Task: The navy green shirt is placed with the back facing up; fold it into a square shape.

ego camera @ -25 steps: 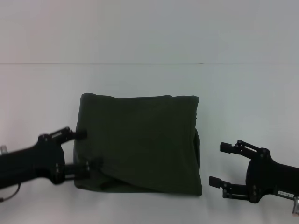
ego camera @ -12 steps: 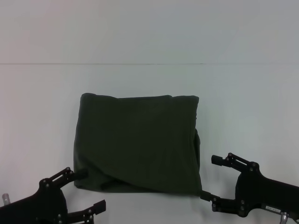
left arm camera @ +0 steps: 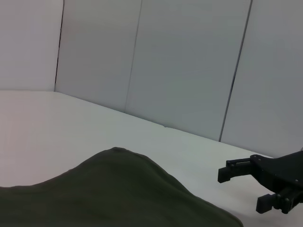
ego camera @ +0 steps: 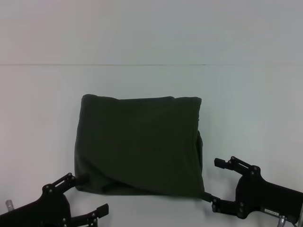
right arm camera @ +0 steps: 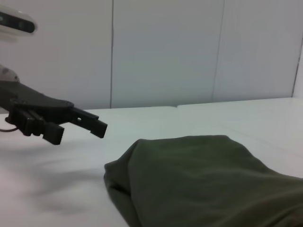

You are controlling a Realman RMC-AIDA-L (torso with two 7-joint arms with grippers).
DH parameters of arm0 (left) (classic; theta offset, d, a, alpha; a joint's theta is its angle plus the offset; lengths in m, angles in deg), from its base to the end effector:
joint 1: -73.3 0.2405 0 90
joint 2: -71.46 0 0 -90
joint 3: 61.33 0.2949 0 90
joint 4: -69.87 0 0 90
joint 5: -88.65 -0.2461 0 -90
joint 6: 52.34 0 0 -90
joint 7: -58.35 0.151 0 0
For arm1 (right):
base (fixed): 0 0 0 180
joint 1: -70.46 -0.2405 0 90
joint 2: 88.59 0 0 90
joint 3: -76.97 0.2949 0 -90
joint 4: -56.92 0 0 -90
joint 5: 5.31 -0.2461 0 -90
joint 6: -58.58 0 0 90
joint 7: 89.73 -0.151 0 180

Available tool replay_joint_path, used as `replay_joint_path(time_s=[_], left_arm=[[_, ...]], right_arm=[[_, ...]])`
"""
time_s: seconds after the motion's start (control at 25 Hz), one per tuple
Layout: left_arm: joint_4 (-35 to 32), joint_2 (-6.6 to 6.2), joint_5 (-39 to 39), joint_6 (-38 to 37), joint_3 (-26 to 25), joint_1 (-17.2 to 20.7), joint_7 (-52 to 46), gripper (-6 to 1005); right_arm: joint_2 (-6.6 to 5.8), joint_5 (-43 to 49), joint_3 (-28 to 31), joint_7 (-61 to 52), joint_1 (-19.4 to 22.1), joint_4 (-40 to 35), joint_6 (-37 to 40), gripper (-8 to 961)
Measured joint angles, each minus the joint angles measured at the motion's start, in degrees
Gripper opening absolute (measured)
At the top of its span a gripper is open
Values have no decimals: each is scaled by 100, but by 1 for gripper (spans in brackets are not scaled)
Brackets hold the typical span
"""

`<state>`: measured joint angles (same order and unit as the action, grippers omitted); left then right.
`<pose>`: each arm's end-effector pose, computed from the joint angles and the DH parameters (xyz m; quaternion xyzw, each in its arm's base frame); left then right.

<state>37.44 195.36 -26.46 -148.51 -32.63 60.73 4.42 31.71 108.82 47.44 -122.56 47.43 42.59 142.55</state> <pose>-0.3882 0.2429 -0.0548 -0.9081 -0.2079 -0.2968 0.2100 0.3712 0.2902 -0.0983 -0.9351 0.0890 0.2538 0.2308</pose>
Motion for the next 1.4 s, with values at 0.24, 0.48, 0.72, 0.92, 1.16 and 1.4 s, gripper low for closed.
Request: replay_joint_path(time_s=[0.24,0.48,0.72,0.92,1.16,1.4], left_arm=[[149,3,169,0,-5,-22,3,945],[167,3,275,-55,-6,-4,5,945],[167,3,387,-65,-4,23,5,944],[175,19,463,-71,-4,25,6,944],[249,14,468,-84,-4,-4,6,944],[248,3,468,-88,-4,0,6,945]], right_arm=[[3,-177,0,130,-2,159,-113,911],[3,-235,0,121,-21,197,-126,912],[3,-323,0,96,-56,239,-127,912],[3,-382,0,94,-76,266,-133,911],[3,-396,0,92,-77,278,-136,911],[3,-396,0,87,-80,332,-136,911]])
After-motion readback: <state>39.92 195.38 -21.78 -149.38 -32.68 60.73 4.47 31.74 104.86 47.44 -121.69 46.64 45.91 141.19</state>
